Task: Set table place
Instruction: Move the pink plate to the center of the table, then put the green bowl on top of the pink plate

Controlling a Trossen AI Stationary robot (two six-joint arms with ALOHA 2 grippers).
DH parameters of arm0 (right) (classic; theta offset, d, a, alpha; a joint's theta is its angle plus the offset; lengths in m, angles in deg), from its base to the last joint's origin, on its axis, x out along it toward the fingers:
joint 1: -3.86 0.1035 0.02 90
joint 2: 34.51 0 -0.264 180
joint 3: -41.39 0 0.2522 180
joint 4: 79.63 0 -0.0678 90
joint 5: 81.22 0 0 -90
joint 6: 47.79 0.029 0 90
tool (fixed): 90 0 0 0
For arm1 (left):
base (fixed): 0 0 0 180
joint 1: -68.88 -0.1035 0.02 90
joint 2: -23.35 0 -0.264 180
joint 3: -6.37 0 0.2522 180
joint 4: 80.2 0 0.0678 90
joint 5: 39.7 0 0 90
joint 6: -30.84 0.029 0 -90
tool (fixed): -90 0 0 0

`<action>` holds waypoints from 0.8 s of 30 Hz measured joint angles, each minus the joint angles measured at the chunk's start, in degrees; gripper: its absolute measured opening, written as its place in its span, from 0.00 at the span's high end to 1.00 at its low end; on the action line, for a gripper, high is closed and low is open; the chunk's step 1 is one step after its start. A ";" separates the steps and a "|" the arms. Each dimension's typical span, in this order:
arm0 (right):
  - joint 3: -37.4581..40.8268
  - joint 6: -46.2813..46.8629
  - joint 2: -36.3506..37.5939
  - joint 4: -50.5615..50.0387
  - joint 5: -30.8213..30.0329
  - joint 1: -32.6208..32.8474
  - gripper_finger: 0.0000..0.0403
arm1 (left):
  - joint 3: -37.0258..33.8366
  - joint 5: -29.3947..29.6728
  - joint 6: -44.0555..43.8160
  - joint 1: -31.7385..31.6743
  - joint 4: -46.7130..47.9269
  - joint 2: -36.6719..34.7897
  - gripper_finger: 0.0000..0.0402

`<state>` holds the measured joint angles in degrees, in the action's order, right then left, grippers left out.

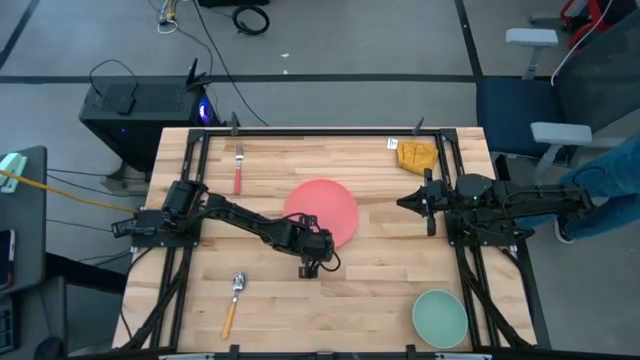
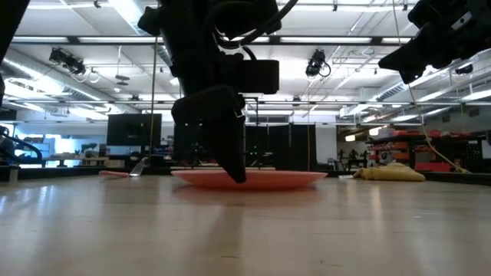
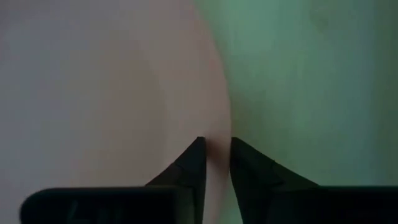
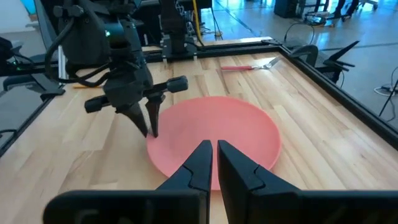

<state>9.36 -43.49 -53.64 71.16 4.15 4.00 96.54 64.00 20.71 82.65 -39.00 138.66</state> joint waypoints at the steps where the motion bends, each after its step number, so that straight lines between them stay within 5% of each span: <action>1: 0.00 0.00 0.00 0.02 0.01 0.00 0.93 | 0.00 0.00 0.03 0.01 -0.39 0.00 0.78; 11: 0.00 -1.52 0.00 -0.05 0.54 0.00 0.93 | 1.33 0.91 -2.30 -0.04 -0.53 -0.03 0.61; 18: -0.91 -1.29 -0.04 -1.83 2.12 0.04 0.93 | 7.59 1.14 -3.97 -0.07 2.41 -0.13 0.62; 24: -10.47 -0.16 -0.64 -11.12 3.10 0.80 0.98 | 16.21 4.89 -2.99 -0.70 10.98 -0.13 0.66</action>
<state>-1.11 -43.65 -54.28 60.03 7.25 4.80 112.75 68.89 17.72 81.95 -28.02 138.53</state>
